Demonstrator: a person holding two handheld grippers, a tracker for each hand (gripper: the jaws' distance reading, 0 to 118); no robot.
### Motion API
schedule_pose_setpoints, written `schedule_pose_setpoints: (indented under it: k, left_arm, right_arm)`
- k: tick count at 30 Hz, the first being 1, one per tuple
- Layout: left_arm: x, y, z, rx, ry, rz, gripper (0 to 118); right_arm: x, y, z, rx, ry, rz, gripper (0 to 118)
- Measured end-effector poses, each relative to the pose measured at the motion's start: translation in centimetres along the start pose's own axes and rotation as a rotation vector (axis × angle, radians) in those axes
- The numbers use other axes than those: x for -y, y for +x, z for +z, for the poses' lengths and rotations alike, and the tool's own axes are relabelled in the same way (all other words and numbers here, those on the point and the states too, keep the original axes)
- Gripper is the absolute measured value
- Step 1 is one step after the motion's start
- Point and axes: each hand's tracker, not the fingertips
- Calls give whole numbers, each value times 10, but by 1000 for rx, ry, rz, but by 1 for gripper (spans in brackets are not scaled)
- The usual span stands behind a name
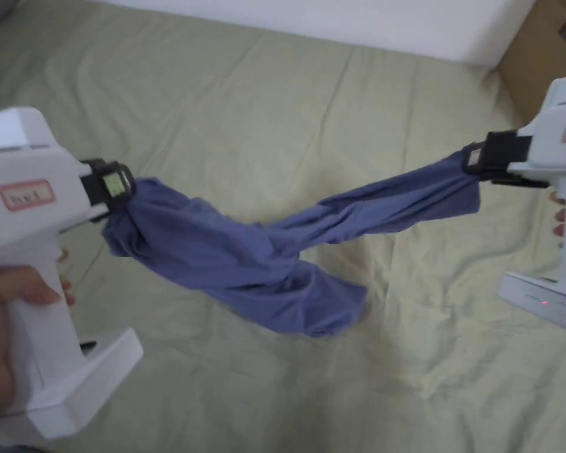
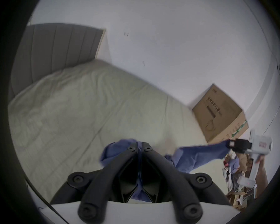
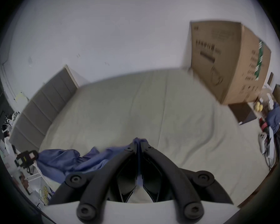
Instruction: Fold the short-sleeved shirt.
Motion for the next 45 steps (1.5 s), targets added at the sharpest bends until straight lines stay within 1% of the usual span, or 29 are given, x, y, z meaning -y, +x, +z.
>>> schedule_pose_setpoints:
  k: [2, 5, 7, 11, 14, 15, 16, 18, 19, 20, 21, 22, 23, 24, 25, 26, 27, 28, 30, 31, 32, 34, 36, 40, 42, 45]
  left_arm:
    - [-24, 6, 24, 13, 74, 3, 0]
    - [-55, 22, 61, 61, 172, -17, 0]
    - [-76, 34, 80, 82, 218, -42, 0]
    - [-118, 55, 116, 79, 297, -108, 0]
    - [-148, 66, 137, 143, 322, -87, 0]
    - [-156, 70, 142, 151, 326, -92, 0]
    - [-165, 77, 147, 153, 335, -111, 0]
    - [-181, 91, 154, 137, 354, -163, 0]
    - [-189, 98, 156, 130, 356, -197, 0]
    - [-196, 106, 156, 122, 359, -221, 0]
    - [-202, 112, 156, 109, 360, -239, 0]
    - [-210, 120, 153, 94, 361, -270, 0]
    - [-217, 127, 149, 72, 363, -288, 0]
    - [-223, 133, 145, 46, 366, -305, 0]
    - [-229, 141, 139, 22, 369, -334, 0]
    - [-235, 149, 131, -17, 369, -360, 0]
    - [-240, 155, 125, -46, 371, -379, 0]
    - [-246, 161, 115, -73, 373, -389, 0]
    - [-257, 170, 98, -126, 385, -395, 0]
    - [-263, 173, 89, -142, 391, -392, 0]
    - [-267, 176, 82, -158, 397, -380, 0]
    - [-278, 180, 63, -205, 413, -368, 0]
    - [-287, 183, 45, -231, 424, -362, 0]
    - [-299, 192, 3, -286, 475, -396, 0]
    - [-299, 199, -21, -317, 487, -446, 0]
    - [-303, 195, -53, -351, 494, -477, 0]
  right_arm:
    - [-10, 3, 52, 0, 85, -18, 1]
    - [-22, 8, 116, 7, 204, -22, 1]
    - [-29, 9, 148, 21, 259, -25, 1]
    - [-42, 9, 207, 59, 350, -4, 1]
    - [-53, 10, 242, 91, 398, 10, 1]
    - [-43, 10, 203, 90, 379, -7, 1]
    - [-51, 4, 223, 94, 380, -2, 1]
    - [-53, 0, 216, 129, 412, 37, 1]
    - [-64, -11, 241, 187, 442, 61, 1]
    - [-77, -25, 271, 198, 451, 71, 1]
    - [-82, -30, 273, 212, 458, 80, 1]
    - [-90, -36, 274, 236, 460, 85, 1]
    - [-98, -38, 273, 339, 472, 47, 1]
    - [-105, -42, 273, 378, 472, 54, 1]
    - [-89, -25, 272, 419, 471, 71, 1]
    - [-88, -26, 271, 397, 464, 114, 1]
    - [-88, -26, 272, 401, 467, 122, 1]
    - [-123, -27, 258, 412, 469, 126, 1]
    - [-124, -25, 251, 432, 471, 130, 1]
    - [-123, -23, 246, 460, 472, 129, 1]
    - [-186, -39, 210, 479, 472, 130, 1]
    - [-203, -42, 185, 524, 476, 141, 1]
    - [-200, -56, 166, 538, 475, 126, 1]
    - [-227, -52, 116, 557, 469, 43, 1]
    - [-238, -52, 94, 568, 465, 37, 1]
    - [-241, -55, 67, 566, 469, 17, 1]
